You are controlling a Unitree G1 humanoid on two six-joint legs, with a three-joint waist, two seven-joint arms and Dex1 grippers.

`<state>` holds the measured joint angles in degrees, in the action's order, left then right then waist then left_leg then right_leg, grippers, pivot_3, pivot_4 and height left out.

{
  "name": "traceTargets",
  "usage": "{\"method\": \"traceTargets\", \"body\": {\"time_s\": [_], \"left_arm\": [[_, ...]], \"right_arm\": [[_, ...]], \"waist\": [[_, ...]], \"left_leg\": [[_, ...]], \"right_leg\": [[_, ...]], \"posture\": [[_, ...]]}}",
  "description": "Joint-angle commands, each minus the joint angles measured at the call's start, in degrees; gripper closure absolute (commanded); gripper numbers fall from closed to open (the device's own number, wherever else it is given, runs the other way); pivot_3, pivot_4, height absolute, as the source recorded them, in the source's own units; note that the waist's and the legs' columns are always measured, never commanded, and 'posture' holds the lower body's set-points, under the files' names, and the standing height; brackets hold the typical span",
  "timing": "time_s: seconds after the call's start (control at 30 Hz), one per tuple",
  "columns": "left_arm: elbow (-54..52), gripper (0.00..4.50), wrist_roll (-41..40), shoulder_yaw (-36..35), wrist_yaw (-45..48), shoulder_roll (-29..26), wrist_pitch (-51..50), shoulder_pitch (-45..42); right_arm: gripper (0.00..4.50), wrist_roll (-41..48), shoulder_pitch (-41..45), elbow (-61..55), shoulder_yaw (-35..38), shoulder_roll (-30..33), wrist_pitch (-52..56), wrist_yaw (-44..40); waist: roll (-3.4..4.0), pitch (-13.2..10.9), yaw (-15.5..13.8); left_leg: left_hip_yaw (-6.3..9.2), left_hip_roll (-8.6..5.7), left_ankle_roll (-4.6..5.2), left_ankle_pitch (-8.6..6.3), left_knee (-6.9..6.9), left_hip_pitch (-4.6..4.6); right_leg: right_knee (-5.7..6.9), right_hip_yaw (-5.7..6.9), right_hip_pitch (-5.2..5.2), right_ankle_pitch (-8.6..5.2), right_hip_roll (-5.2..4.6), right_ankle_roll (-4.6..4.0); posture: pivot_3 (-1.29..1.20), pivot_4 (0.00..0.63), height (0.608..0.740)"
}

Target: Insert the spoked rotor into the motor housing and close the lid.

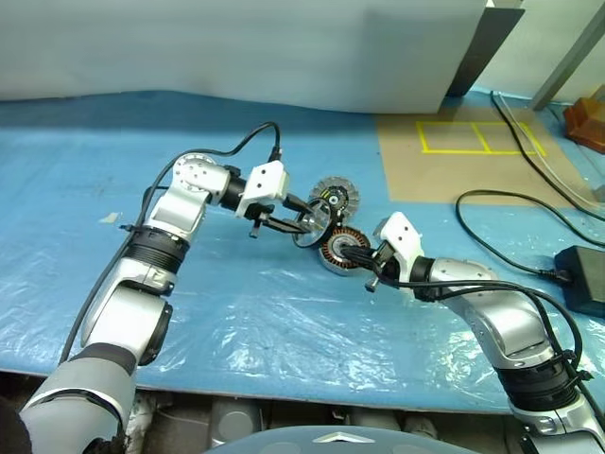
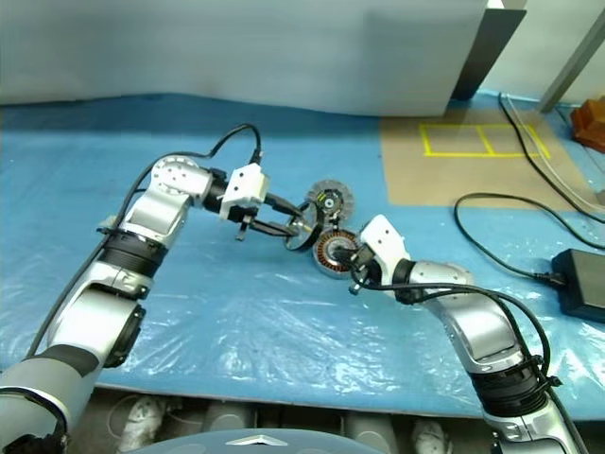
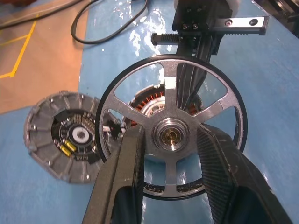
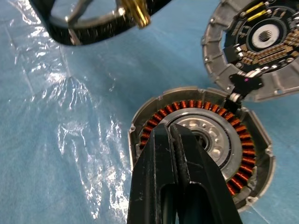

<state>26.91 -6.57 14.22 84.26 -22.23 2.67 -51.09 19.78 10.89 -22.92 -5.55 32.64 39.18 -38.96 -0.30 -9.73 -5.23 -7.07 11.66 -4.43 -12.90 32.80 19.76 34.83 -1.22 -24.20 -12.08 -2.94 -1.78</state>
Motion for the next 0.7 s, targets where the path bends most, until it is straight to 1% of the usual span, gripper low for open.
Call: {"method": "traceTargets", "body": {"time_s": [0.03, 0.13, 0.2, 0.33, 0.47, 0.7], "left_arm": [[-1.86, 3.18, 0.37, 1.71, 0.16, -0.04, 0.93, 1.93], [0.46, 3.18, 2.6, 3.32, -2.06, 1.3, 3.89, 2.08], [0.99, 3.18, 2.95, 3.64, -3.17, 2.45, 5.28, 1.94], [1.65, 3.18, 1.96, 3.15, -4.68, 5.32, 4.27, 1.24], [3.07, 3.18, 1.65, 3.14, -3.46, 6.17, 4.04, 0.52], [12.64, 3.18, 5.79, 4.2, -6.8, 8.03, 8.89, -3.67]], "right_arm": [[4.5, 4.47, -0.5, -4.33, 6.49, 0.37, -0.53, -0.64], [4.5, 7.49, -1.6, -6.01, 11.88, 2.66, 1.08, -1.42], [4.5, 7.92, -2.57, -6.11, 14.27, 4.73, 1.2, -2.04], [4.5, 8.13, -4.18, -4.93, 17.96, 6.99, 0.86, -1.68], [4.5, 8.18, -5.72, -6.1, 17.9, 6.94, 1.06, -1.06], [4.5, 7.04, -7.4, -7.34, 14.98, 5.81, 0.97, 1.19]], "waist": [[0.0, 0.0, -0.05], [0.0, 0.0, -0.33], [0.0, 0.0, -0.54], [-0.01, 0.0, -0.49], [-0.01, -0.01, -0.04], [-0.01, -0.01, -0.33]], "left_leg": [[0.0, 0.0, 0.0, 0.0, 0.0, 0.0], [0.01, 0.0, 0.01, 0.0, 0.0, 0.05], [0.01, -0.01, 0.02, 0.01, 0.03, 0.1], [0.01, -0.07, 0.04, 0.02, 0.04, 0.14], [0.01, -0.03, 0.04, 0.02, 0.03, 0.05], [0.01, -0.12, 0.07, 0.04, 0.04, 0.06]], "right_leg": [[-0.01, -0.01, 0.0, 0.0, 0.0, 0.0], [-0.04, 0.0, -0.01, 0.0, 0.0, 0.01], [-0.06, 0.0, 0.0, 0.01, -0.02, 0.01], [-0.08, 0.0, 0.0, 0.02, -0.08, 0.03], [-0.06, -0.01, 0.0, 0.01, -0.02, 0.03], [-0.08, -0.05, 0.0, 0.05, -0.09, 0.08]], "posture": [[0.0, 0.15, 0.74], [0.0, 0.15, 0.74], [0.0, 0.15, 0.74], [0.0, 0.15, 0.74], [0.0, 0.15, 0.74], [0.0, 0.15, 0.74]]}}
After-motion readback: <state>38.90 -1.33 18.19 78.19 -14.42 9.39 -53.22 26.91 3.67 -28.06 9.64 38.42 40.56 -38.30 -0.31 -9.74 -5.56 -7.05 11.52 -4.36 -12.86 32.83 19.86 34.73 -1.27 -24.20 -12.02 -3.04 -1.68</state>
